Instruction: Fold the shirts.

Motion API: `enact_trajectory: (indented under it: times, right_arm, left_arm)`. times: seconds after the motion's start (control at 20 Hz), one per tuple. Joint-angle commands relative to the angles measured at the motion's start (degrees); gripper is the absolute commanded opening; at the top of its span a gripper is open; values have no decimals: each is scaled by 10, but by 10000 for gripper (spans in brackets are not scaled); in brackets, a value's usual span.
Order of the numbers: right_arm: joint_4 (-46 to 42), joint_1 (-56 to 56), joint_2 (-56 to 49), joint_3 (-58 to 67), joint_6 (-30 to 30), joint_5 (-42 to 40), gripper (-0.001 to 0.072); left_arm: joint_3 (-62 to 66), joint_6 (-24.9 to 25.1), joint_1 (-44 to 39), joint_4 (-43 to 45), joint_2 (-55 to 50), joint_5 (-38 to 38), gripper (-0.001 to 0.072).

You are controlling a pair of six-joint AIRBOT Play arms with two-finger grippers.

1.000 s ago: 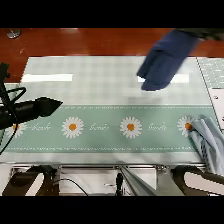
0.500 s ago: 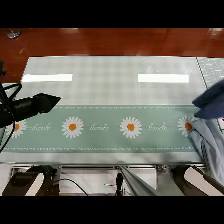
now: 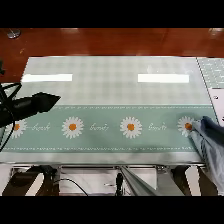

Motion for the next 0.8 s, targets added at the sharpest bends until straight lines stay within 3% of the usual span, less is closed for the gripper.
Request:
enact_trajectory:
  times: [0.0, 0.15, 0.25, 0.3, 0.45, 0.55, 0.6, 0.75]
  right_arm:
    - [-40, -30, 51, -73, 33, -54, 618]
    - [79, -28, 27, -65, -6, -121, 603]
    - [217, -28, -2, -42, -33, -181, 411]
    - [312, -19, -19, -29, -45, -215, 372]
    - [548, 109, -83, 16, -57, -332, 365]
    - [564, 257, -131, 49, -95, -380, 346]
    - [529, 341, -155, 62, -132, -383, 27]
    - [333, 553, -219, 63, -131, -384, 24]
  left_arm:
    - [0, 2, 0, 0, 0, 7, 22]
    - [0, 2, 0, 0, 0, 96, 21]
    - [10, 2, 0, -5, -6, 149, 21]
    - [32, 3, 0, -5, -20, 147, 21]
    - [171, 37, -12, -17, -115, 100, 21]
    - [288, 37, -35, -16, -194, 33, 20]
    - [338, 37, -50, -8, -232, 0, 21]
    - [390, 25, -107, 111, -303, -63, 19]
